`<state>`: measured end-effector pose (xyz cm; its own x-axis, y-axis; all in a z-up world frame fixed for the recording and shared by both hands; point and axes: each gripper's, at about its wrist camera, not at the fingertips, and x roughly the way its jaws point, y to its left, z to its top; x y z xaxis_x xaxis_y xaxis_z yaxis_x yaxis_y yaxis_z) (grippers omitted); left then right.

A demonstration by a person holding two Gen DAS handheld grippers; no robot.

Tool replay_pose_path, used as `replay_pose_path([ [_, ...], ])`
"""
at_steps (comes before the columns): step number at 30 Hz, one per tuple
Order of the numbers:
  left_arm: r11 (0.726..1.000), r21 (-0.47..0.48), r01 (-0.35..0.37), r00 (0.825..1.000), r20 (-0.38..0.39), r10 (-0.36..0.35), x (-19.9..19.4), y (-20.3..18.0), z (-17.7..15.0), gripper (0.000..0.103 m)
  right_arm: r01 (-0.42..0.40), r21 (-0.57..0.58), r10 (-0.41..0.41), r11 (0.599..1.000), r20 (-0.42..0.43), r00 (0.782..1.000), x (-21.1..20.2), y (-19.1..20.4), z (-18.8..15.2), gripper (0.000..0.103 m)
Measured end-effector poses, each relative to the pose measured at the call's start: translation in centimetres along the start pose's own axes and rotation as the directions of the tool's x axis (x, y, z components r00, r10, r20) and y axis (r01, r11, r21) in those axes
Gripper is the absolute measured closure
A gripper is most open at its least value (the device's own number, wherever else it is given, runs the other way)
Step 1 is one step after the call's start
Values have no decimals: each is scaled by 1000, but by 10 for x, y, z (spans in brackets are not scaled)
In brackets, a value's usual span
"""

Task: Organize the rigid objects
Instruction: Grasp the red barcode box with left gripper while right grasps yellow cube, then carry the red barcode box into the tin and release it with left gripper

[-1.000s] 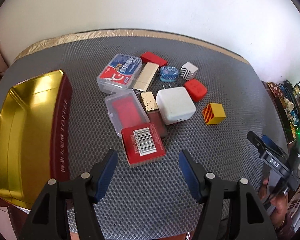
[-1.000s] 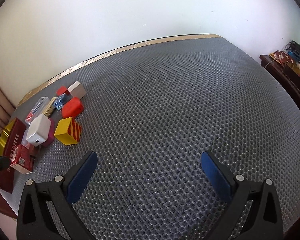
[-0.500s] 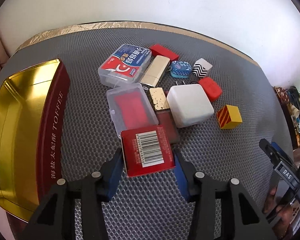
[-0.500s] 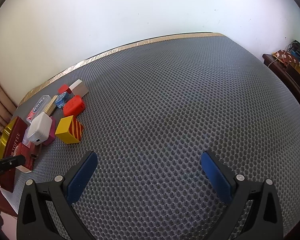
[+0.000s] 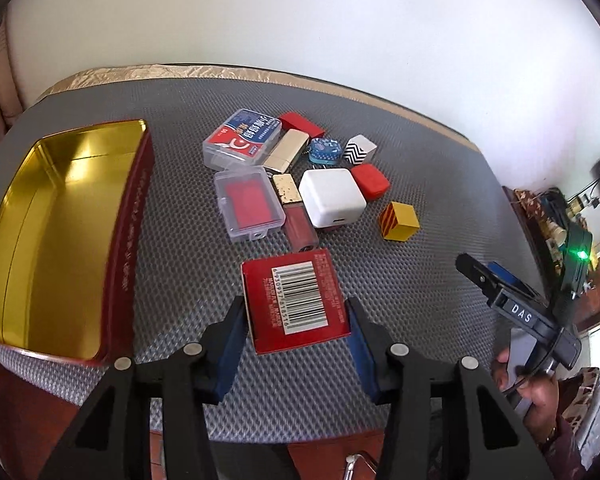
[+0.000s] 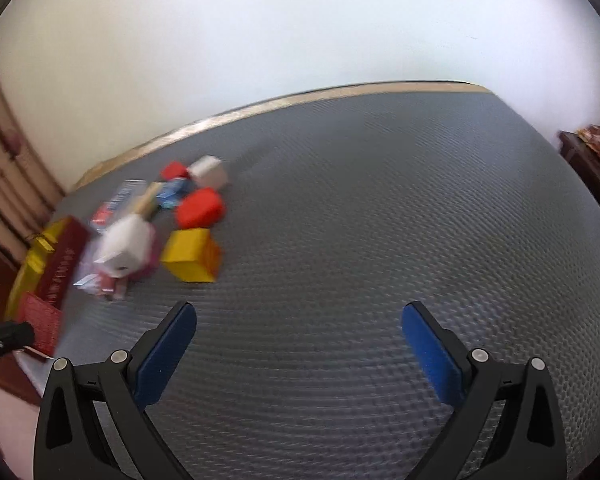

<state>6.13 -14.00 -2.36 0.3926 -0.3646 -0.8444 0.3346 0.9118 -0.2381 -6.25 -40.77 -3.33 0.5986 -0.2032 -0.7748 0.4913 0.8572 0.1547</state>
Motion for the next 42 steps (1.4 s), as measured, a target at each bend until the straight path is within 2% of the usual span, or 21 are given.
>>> replay_pose_path([
  [4,1000,-17,4,1000,15,-4,-13,5,-2,54,-39,-63,38,997,-11,999,-1,29,11,4],
  [8,999,-31,10,999,37,-9,-26,15,-2,54,-34,-121,30,992,-34,999,11,56,19,18],
  [10,999,-44,6,999,48,-4,-34,22,-1,54,5,-154,-12,988,-46,999,20,68,20,26],
  [12,998,-62,14,998,65,-10,-43,31,2,54,6,-154,-17,988,-71,997,28,70,21,38],
  [17,995,-97,-16,994,105,26,-63,58,13,54,22,-163,-39,986,-99,994,47,77,21,39],
  [19,993,-113,-40,993,109,52,-66,71,20,54,22,-162,-40,987,-112,993,54,79,22,47],
  [21,990,-122,-64,991,108,78,-66,84,27,54,24,-165,-44,986,-122,992,61,80,22,71],
  [22,988,-127,-87,989,105,101,-65,93,32,54,23,-169,-45,985,-132,990,64,81,22,74],
  [25,984,-123,-132,985,96,144,-58,114,48,54,32,-186,-54,982,-114,992,63,81,18,75],
  [27,975,-112,-194,975,86,204,-48,130,62,54,39,-203,-60,978,-96,994,62,82,14,75],
  [29,969,-101,-227,969,72,235,-35,146,74,54,54,-218,-72,974,-71,995,61,81,10,75],
  [31,953,-101,-285,955,51,291,-20,161,86,54,57,-217,-70,974,-53,996,58,78,6,75],
  [36,941,-83,-329,944,6,330,16,189,106,54,78,-215,-87,974,-34,996,59,73,2,75],
  [42,912,-26,-409,913,4,409,39,198,115,53,73,-209,-81,975,-32,996,60,69,3,75],
])
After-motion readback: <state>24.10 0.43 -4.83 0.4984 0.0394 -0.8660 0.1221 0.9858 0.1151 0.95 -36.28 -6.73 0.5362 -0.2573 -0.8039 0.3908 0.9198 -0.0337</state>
